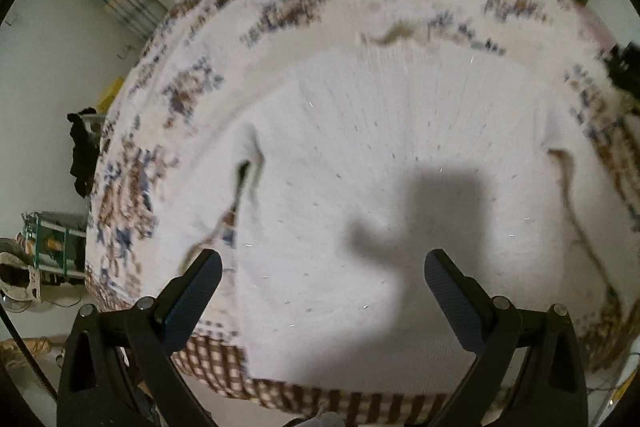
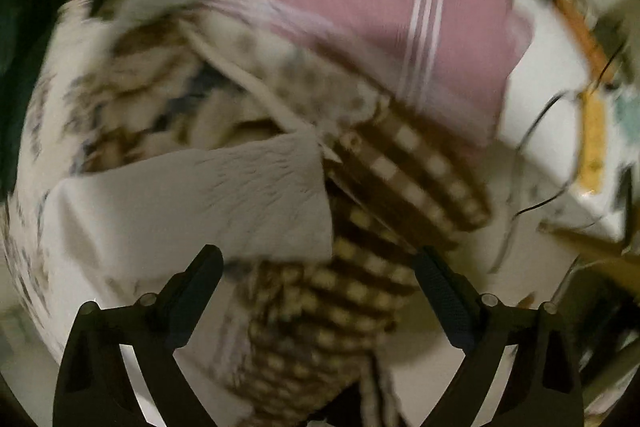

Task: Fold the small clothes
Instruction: 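Grasp a sweater sleeve cuff with the right gripper and lift it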

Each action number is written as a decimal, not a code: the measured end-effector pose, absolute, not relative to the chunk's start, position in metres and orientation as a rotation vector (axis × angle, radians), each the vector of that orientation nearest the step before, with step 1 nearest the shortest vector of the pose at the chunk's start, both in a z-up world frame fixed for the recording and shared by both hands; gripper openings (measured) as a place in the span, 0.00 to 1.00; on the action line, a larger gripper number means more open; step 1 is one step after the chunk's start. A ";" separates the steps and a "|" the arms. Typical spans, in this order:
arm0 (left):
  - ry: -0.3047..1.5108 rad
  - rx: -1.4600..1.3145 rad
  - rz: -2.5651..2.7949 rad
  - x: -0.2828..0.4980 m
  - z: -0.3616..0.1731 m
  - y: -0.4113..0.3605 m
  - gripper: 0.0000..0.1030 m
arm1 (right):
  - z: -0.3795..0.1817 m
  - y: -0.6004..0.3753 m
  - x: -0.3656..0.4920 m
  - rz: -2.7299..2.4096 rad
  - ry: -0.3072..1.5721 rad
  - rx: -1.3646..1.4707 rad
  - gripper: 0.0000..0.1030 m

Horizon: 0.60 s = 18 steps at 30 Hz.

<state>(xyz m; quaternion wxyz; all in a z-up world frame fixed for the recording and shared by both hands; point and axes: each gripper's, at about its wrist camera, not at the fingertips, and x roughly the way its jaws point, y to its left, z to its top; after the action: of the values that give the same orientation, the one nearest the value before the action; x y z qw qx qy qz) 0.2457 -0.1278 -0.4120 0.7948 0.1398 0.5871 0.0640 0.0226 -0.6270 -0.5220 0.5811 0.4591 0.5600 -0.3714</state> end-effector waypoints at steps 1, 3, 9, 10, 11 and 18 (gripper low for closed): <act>1.280 0.310 0.144 0.250 -0.426 -0.131 1.00 | -0.543 -0.635 0.024 -0.873 1.309 1.102 0.94; 1.313 0.323 0.151 0.257 -0.452 -0.137 1.00 | -0.571 -0.646 0.027 -0.872 1.297 1.139 0.92; 1.342 0.345 0.135 0.278 -0.500 -0.156 1.00 | -0.595 -0.665 0.036 -0.797 1.151 1.263 0.09; 1.343 0.343 0.132 0.283 -0.505 -0.158 1.00 | -0.586 -0.668 0.040 -0.782 1.125 1.244 0.09; 1.343 0.340 0.131 0.286 -0.508 -0.159 1.00 | -0.575 -0.669 0.043 -0.788 1.110 1.205 0.09; 1.336 0.260 0.108 0.308 -0.519 -0.159 1.00 | -0.470 -0.720 0.070 -0.833 0.979 0.990 0.08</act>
<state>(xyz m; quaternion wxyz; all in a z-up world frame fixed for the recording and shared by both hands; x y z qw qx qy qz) 0.3075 -0.1587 -0.5191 0.7759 0.1200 0.6173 0.0501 0.0698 -0.7203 -0.4704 0.6885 0.4426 0.4375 -0.3724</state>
